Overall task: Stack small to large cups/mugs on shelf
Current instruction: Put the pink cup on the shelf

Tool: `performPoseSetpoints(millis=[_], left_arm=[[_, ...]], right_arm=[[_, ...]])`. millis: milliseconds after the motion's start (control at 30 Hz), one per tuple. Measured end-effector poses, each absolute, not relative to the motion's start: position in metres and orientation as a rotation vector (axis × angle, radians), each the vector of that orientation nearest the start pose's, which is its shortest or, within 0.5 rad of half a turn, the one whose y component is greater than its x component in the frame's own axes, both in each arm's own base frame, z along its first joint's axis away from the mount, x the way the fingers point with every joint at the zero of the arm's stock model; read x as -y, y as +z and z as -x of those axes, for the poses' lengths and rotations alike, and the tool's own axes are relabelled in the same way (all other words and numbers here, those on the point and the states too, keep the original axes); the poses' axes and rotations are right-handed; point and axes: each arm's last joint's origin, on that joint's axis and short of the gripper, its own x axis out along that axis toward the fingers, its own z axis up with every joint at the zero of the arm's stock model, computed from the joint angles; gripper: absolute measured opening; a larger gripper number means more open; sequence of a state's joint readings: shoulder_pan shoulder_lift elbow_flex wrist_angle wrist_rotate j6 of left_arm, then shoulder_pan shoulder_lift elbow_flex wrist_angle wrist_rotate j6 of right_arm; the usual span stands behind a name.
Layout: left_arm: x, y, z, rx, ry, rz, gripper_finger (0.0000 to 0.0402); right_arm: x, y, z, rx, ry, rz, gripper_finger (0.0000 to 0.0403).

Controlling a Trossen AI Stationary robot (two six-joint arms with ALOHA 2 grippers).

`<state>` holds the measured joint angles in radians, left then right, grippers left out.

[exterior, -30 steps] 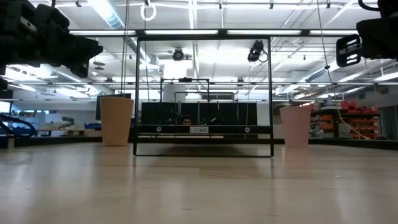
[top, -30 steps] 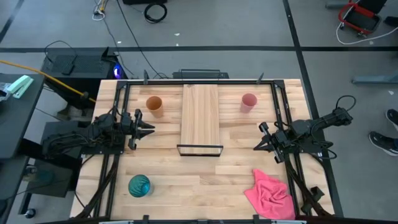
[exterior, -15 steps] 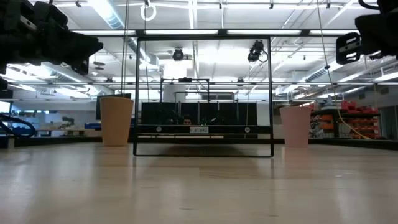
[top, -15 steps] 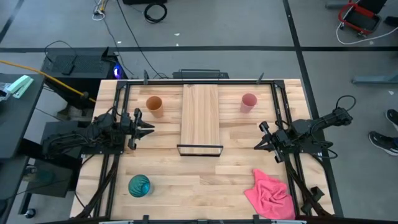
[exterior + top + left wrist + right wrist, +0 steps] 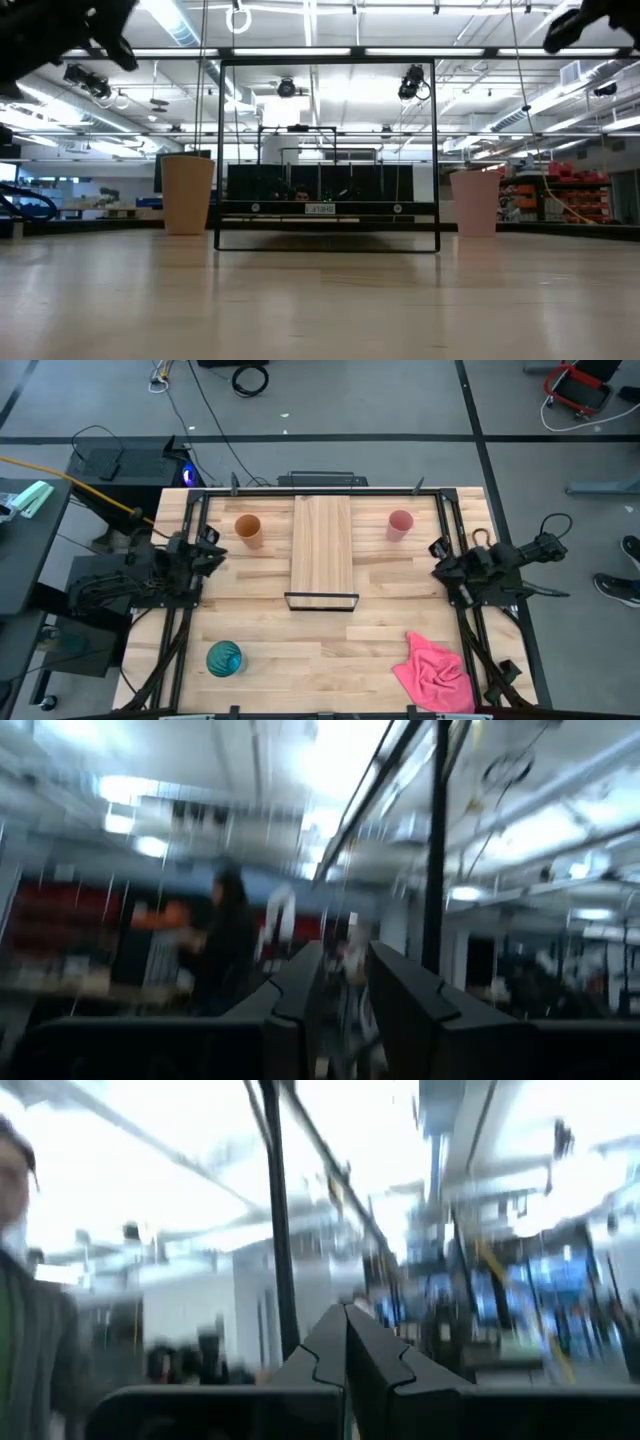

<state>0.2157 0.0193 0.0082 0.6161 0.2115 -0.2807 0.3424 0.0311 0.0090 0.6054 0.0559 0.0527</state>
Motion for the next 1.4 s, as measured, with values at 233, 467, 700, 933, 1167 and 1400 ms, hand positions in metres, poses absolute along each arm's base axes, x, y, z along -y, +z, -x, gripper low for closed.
performPoseSetpoints(millis=[233,467,700,933,1167,1400], left_arm=[[-0.008,0.240,-0.063,0.849,-0.102,0.050,0.0083],[-0.006,0.247,-0.054,0.966,-0.117,0.020,0.0089],[-0.007,0.247,-0.053,0.987,-0.094,0.061,0.0079],[-0.010,0.247,-0.053,0.995,-0.021,0.140,0.0067],[-0.016,0.248,-0.063,0.868,0.086,0.324,0.0067],[-0.018,0.286,-0.057,0.655,0.264,0.350,0.0079]], right_arm=[[-0.021,0.250,-0.064,0.757,0.292,-0.203,0.0009],[-0.014,0.290,-0.045,0.872,0.300,-0.246,0.0009],[-0.010,0.315,-0.035,0.801,0.308,-0.289,0.0009],[-0.008,0.327,-0.038,0.734,0.213,-0.351,0.0009],[-0.006,0.326,-0.054,0.652,-0.055,-0.447,0.0010],[0.000,0.326,-0.058,0.574,-0.353,-0.511,0.0032]])
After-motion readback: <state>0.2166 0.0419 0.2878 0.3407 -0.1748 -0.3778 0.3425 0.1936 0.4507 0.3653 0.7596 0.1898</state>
